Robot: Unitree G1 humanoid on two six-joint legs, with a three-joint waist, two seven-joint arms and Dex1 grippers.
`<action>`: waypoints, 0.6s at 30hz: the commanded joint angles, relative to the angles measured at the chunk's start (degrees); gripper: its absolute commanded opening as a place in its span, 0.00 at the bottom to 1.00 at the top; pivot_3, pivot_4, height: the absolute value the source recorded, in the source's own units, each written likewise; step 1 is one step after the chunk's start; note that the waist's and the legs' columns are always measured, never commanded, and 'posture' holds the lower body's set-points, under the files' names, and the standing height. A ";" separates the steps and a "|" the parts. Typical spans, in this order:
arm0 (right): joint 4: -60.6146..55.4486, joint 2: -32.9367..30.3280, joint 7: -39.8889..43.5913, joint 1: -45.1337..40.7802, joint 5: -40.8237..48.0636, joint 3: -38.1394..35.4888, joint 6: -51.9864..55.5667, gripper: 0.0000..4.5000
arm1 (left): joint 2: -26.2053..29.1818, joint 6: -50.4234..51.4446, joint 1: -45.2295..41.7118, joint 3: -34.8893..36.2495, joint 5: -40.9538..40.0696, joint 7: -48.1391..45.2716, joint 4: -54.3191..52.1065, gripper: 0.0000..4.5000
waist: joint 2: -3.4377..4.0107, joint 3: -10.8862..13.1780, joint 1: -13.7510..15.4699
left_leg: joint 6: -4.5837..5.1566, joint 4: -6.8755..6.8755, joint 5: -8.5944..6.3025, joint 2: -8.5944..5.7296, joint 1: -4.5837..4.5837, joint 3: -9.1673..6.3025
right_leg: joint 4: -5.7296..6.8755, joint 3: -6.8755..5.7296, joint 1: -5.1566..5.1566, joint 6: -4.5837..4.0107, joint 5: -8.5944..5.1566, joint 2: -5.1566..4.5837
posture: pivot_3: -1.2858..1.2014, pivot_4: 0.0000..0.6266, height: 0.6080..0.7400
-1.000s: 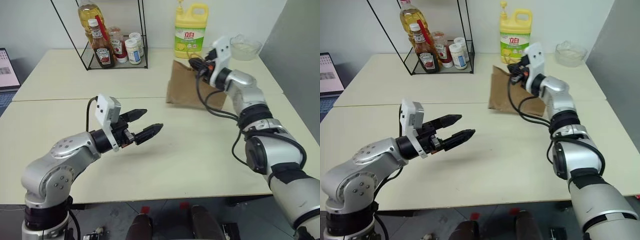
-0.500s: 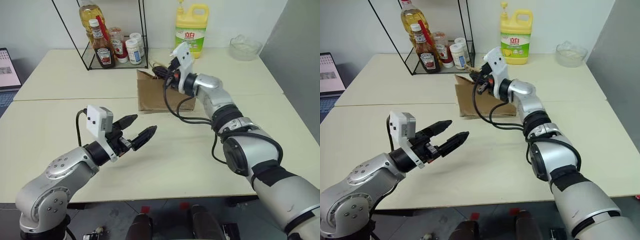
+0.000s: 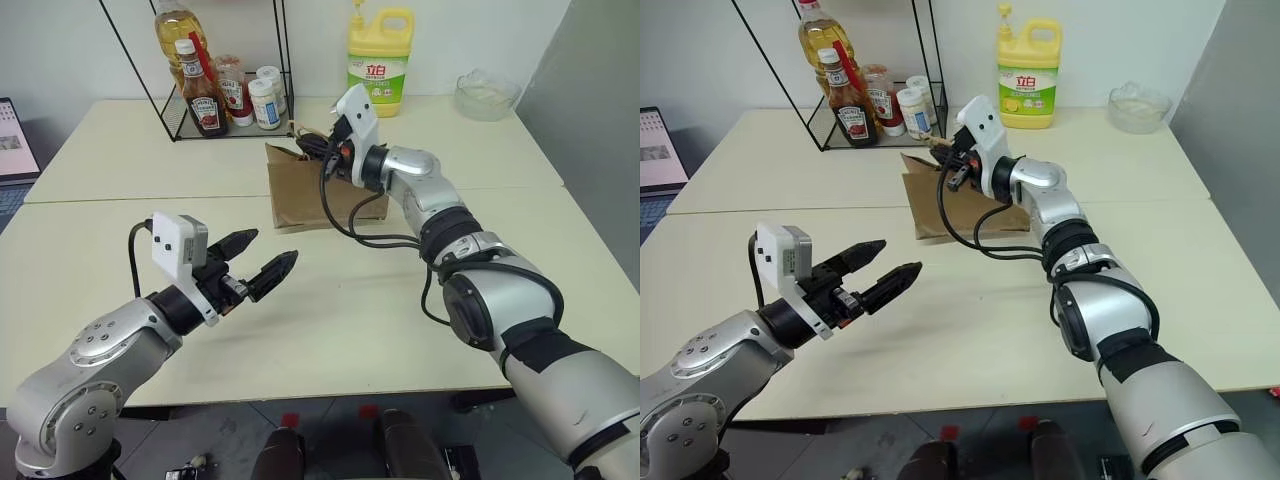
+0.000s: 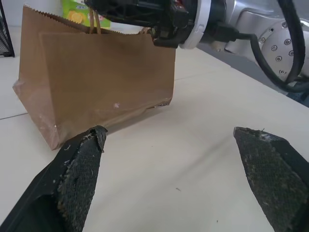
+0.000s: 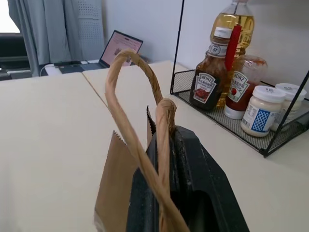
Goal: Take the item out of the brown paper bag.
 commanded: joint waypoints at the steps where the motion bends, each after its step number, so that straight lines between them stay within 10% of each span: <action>1: -1.92 0.39 0.12 -1.91 -0.02 -0.31 -2.33 0.00 | 0.99 -1.48 0.00 0.29 -0.33 0.08 -1.41 1.00 | 0.00 0.00 0.00 | 0.00 0.00 0.00 0.00 -0.01 0.00 | 0.00 0.00 -0.02 0.00 0.00 0.00 | 0.52 0.24 1.00; 18: -0.36 1.69 -5.67 0.07 -2.22 0.25 -0.97 0.00 | 1.52 -2.55 -0.60 -0.74 -0.09 0.32 -0.71 1.00 | 0.00 0.00 0.01 | -0.02 0.00 0.01 0.00 -0.02 0.01 | 0.02 0.01 -0.05 0.00 0.00 0.00 | 0.52 0.24 1.00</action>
